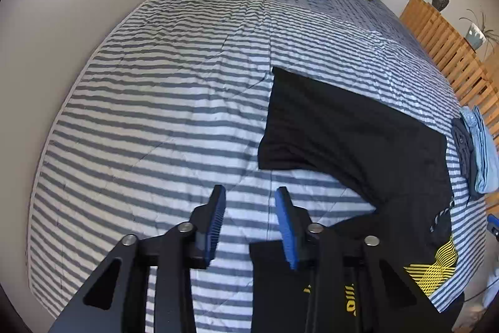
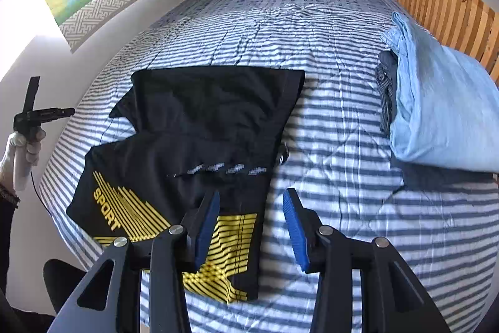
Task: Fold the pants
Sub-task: 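Grasp the garment edge with the left gripper and lift it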
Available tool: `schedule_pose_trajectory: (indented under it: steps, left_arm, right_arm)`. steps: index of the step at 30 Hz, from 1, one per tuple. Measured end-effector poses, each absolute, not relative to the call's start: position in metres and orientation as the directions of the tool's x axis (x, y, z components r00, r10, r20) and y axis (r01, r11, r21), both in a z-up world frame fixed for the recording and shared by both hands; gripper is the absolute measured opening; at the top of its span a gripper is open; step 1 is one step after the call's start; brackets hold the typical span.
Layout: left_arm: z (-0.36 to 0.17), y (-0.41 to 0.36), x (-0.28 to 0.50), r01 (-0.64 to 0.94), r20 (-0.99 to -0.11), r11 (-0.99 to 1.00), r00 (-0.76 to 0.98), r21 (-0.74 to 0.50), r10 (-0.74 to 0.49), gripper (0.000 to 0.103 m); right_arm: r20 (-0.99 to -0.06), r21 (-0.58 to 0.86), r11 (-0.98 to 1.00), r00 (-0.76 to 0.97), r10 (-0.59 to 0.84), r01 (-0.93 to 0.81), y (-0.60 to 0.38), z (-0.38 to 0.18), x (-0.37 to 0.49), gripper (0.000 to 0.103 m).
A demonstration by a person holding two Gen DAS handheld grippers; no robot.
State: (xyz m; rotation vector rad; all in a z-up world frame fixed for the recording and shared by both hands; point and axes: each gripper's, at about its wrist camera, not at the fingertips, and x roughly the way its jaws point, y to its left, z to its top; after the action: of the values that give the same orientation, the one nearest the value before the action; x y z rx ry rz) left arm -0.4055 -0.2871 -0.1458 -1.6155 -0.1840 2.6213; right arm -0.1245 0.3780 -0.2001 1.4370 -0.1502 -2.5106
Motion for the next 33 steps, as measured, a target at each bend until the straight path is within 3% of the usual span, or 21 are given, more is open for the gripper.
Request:
schedule_pose_trajectory:
  steps: [8, 11, 15, 25, 31, 33]
  left_arm:
    - [-0.18, -0.257, -0.475, -0.008, -0.899, -0.991, -0.42, -0.136, 0.126, 0.049]
    - [-0.206, -0.247, -0.482, -0.039, -0.911, -0.993, -0.396, -0.11, 0.116, 0.035]
    - [-0.225, -0.233, -0.488, -0.09, -0.91, -0.993, -0.4, -0.077, 0.107, 0.034]
    - [-0.248, -0.247, -0.497, -0.077, -0.92, -0.99, -0.367, -0.116, 0.136, 0.034]
    - [-0.258, -0.262, -0.491, -0.094, -0.916, -0.984, -0.362, -0.151, 0.175, 0.034]
    - [-0.261, -0.262, -0.489, -0.111, -0.917, -0.985, -0.365, -0.131, 0.163, 0.009]
  right_arm:
    - [-0.838, 0.32, -0.947, -0.462, -0.291, 0.016, 0.4, -0.234, -0.201, 0.039]
    - [-0.858, 0.3, -0.953, -0.426, -0.288, 0.04, 0.391, -0.253, -0.205, 0.039]
    - [-0.871, 0.288, -0.956, -0.4, -0.285, 0.055, 0.378, -0.271, -0.207, 0.039]
    - [-0.841, 0.246, -0.835, -0.321, -0.437, 0.492, 0.2, -0.249, -0.216, 0.035]
    - [-0.868, 0.139, -0.794, -0.314, -0.385, 0.591, 0.095, -0.273, -0.248, 0.034]
    - [-0.882, 0.05, -0.8, -0.349, -0.317, 0.598, 0.072, -0.285, -0.256, 0.034]
